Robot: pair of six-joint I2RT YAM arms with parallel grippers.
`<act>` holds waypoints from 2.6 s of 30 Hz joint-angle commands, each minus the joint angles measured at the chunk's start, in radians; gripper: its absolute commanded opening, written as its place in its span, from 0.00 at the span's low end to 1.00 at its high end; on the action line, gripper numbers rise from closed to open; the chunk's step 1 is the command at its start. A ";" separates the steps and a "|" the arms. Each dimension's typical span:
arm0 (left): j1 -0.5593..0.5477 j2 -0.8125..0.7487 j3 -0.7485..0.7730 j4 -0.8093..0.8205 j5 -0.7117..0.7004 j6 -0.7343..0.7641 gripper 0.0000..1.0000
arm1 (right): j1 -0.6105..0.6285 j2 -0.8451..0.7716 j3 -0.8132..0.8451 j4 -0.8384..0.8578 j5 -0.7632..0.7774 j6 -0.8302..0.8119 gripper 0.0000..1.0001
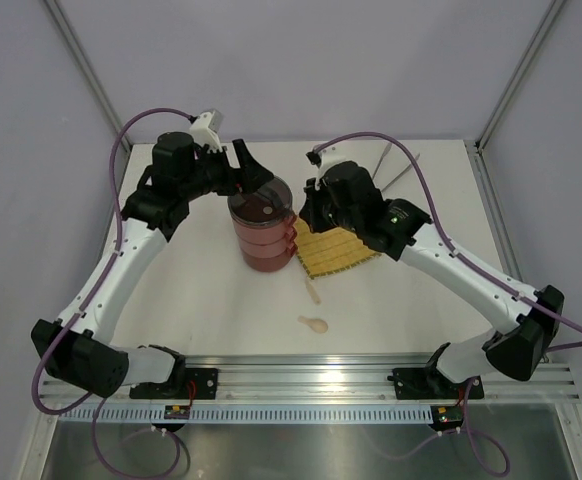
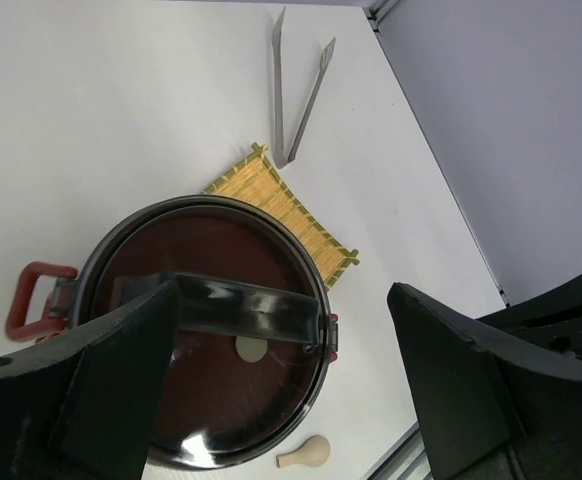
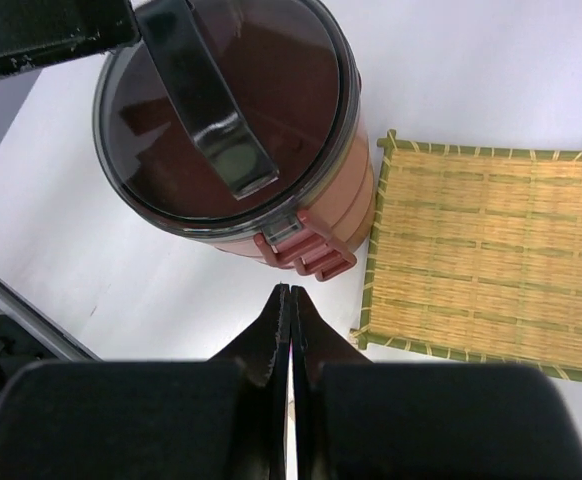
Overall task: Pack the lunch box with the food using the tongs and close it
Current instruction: Close the fastener on the packing box.
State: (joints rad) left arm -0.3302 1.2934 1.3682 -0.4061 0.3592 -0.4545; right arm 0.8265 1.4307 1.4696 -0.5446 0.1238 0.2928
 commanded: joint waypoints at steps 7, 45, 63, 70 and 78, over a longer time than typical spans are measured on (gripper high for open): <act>-0.029 0.047 0.016 0.105 0.040 -0.026 0.89 | 0.000 0.083 -0.037 0.017 0.001 0.017 0.00; -0.017 0.055 -0.100 0.096 0.049 -0.019 0.89 | -0.012 0.247 0.023 0.183 -0.030 0.031 0.00; -0.015 0.053 -0.095 0.087 0.053 -0.006 0.89 | -0.033 0.025 -0.072 0.189 0.039 0.026 0.00; 0.008 0.004 -0.005 0.006 -0.008 0.040 0.90 | -0.035 0.028 -0.101 0.196 0.025 0.042 0.00; 0.197 -0.040 -0.052 0.062 -0.011 -0.071 0.93 | -0.040 0.011 -0.120 0.201 0.020 0.046 0.00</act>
State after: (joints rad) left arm -0.1734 1.2579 1.3285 -0.3676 0.3588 -0.4717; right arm 0.7975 1.4647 1.3521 -0.3714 0.1303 0.3290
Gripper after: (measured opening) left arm 0.933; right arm 0.007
